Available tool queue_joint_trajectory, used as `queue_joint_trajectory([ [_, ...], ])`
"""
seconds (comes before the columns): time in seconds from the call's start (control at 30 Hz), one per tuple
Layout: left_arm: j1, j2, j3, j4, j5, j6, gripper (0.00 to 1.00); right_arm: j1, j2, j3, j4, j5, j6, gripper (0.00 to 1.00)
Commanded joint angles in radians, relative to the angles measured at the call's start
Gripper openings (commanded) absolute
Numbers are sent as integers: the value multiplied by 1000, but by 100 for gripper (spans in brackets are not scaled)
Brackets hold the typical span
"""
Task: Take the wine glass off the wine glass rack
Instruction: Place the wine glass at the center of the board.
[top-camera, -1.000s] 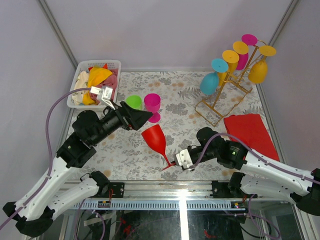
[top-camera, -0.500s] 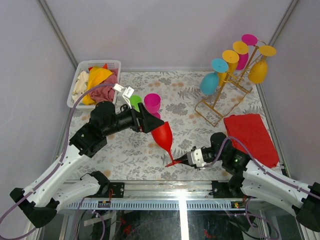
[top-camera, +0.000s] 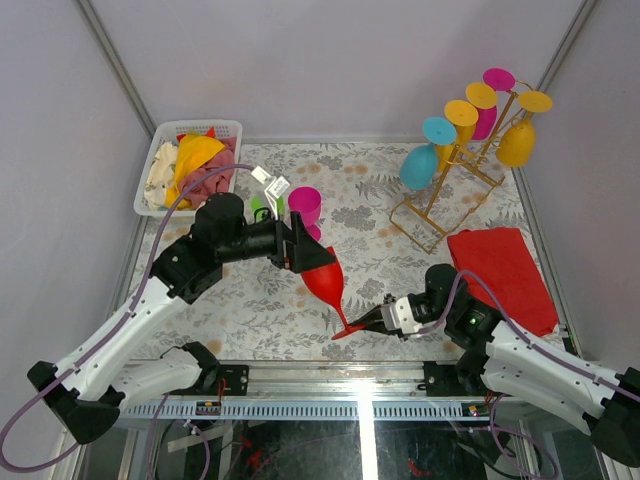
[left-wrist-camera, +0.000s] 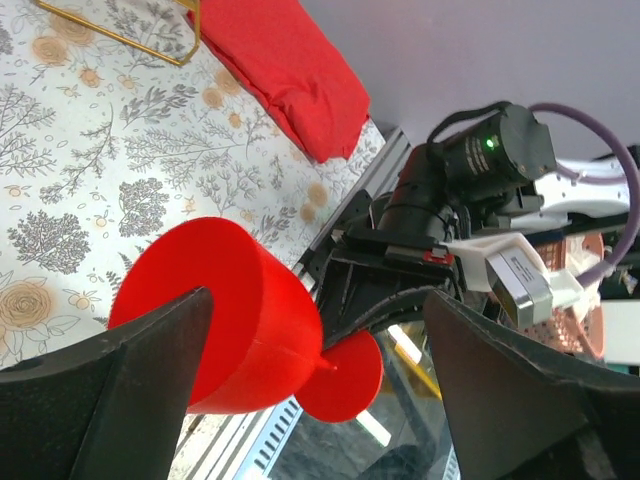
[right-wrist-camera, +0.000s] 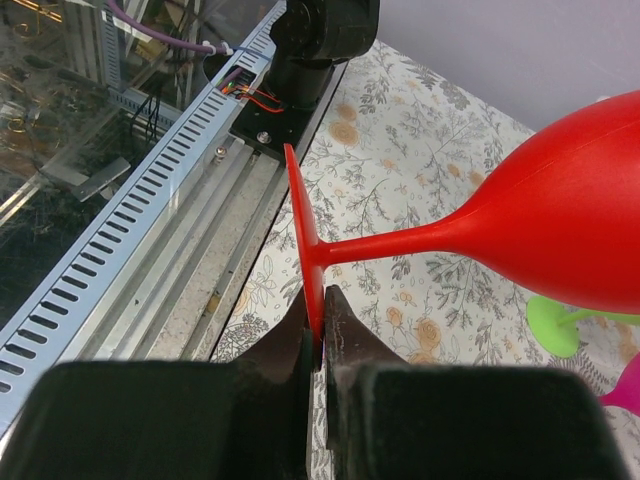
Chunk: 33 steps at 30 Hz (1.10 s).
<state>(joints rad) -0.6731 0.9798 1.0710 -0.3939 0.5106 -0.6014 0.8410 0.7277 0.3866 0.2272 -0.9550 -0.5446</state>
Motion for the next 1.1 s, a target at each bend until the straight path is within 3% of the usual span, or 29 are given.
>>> queue_joint_trajectory([
  [0.0,-1,22,87,-120,127,144,85,-10,13,40,14,23,-17,0],
  [0.17,0,56,121,-233,277,262,76,-11,41,71,-12,59,-26,0],
  [0.37,-1,97,121,-305,364,314,67,-11,40,80,-7,51,-28,0],
  [0.5,-1,98,121,-315,368,327,67,-11,25,95,-47,57,-36,0],
  [0.67,-1,107,129,-326,333,325,69,-10,-30,86,15,-81,-10,0],
  [0.8,-1,119,138,-327,374,324,66,-12,-44,84,-4,-47,-9,0],
  [0.9,0,114,146,-323,375,325,59,-11,-37,82,-26,-21,-13,0],
  [1.07,0,94,146,-299,351,312,31,-10,-18,92,-46,27,-12,0],
])
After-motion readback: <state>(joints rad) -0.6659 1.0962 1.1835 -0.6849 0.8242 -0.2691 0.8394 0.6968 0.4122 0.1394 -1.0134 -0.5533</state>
